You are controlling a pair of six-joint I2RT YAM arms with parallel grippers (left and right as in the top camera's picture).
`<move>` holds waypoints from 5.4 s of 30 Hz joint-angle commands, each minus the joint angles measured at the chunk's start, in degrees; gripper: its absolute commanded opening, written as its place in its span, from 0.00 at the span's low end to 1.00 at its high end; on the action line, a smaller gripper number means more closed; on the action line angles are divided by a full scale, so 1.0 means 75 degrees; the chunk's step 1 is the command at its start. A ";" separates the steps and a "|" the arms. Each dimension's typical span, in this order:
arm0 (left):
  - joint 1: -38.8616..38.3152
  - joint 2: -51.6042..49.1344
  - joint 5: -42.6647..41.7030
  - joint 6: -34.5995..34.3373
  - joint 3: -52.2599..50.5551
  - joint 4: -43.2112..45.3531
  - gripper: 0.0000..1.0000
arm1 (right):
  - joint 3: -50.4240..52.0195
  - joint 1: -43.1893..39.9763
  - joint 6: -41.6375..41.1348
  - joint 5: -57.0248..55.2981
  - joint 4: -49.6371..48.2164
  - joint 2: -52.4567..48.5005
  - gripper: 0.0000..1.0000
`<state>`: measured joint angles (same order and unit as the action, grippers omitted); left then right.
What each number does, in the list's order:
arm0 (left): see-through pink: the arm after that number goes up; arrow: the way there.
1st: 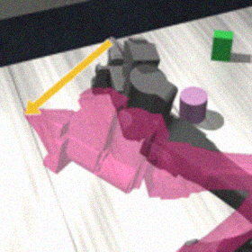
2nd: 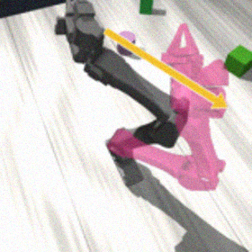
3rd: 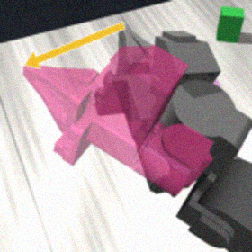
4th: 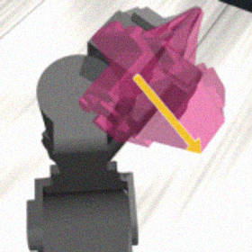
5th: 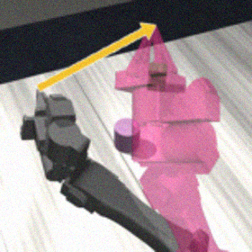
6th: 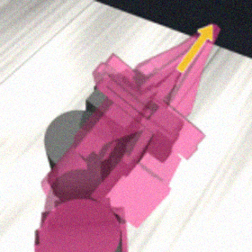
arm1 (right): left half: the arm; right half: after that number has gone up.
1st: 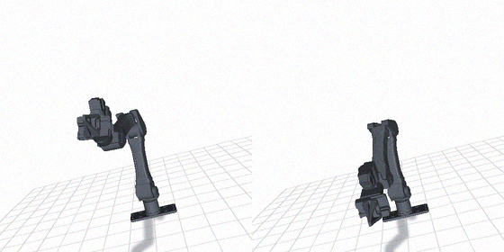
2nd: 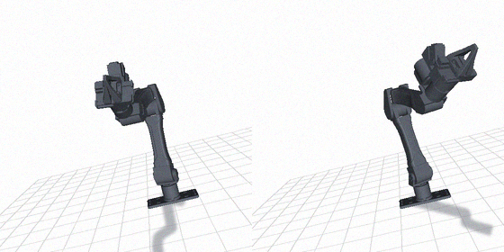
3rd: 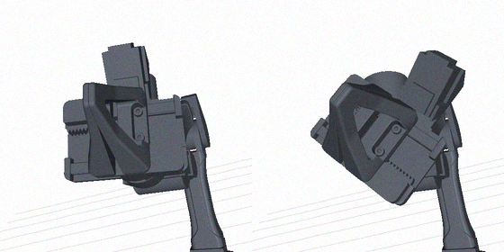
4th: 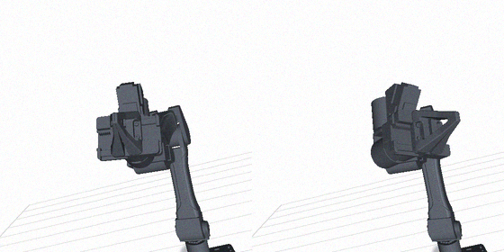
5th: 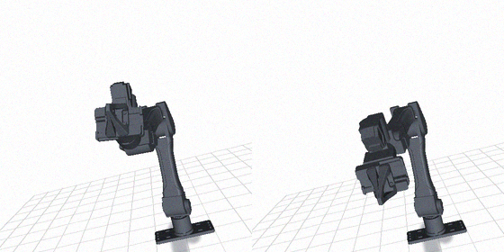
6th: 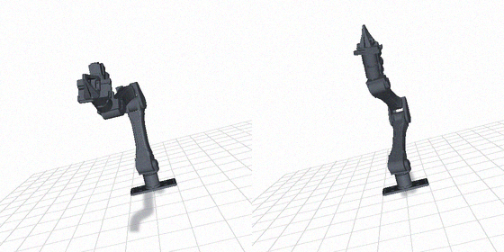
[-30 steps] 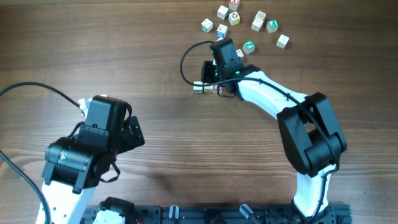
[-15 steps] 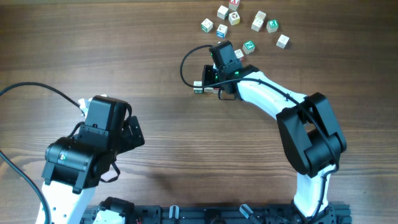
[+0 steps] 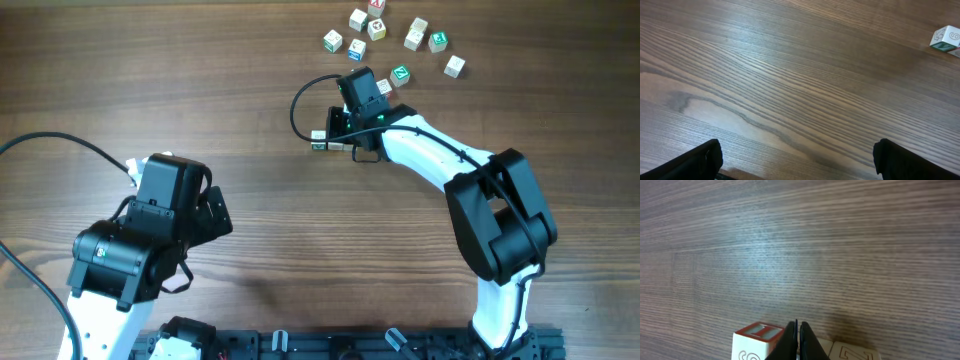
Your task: Form a horizontal line
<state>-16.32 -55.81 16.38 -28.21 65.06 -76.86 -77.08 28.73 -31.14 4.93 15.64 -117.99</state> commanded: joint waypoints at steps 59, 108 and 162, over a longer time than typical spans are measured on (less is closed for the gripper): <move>0.0061 0.0035 -0.0020 -0.0105 -0.0029 0.0017 1.00 | -0.2235 0.0557 0.0699 0.1134 0.1320 -0.0903 0.05; 0.0061 0.0035 -0.0020 -0.0105 -0.0029 0.0017 1.00 | -0.2559 0.1110 0.0090 -0.1274 0.2699 -0.0970 0.04; 0.0061 0.0035 -0.0020 -0.0105 -0.0029 0.0017 1.00 | -0.2757 0.0245 0.0385 -0.0804 0.2815 -0.0970 0.05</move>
<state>-16.32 -55.81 16.38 -28.23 65.06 -76.86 -96.49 30.50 -29.23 -2.96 36.16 -126.06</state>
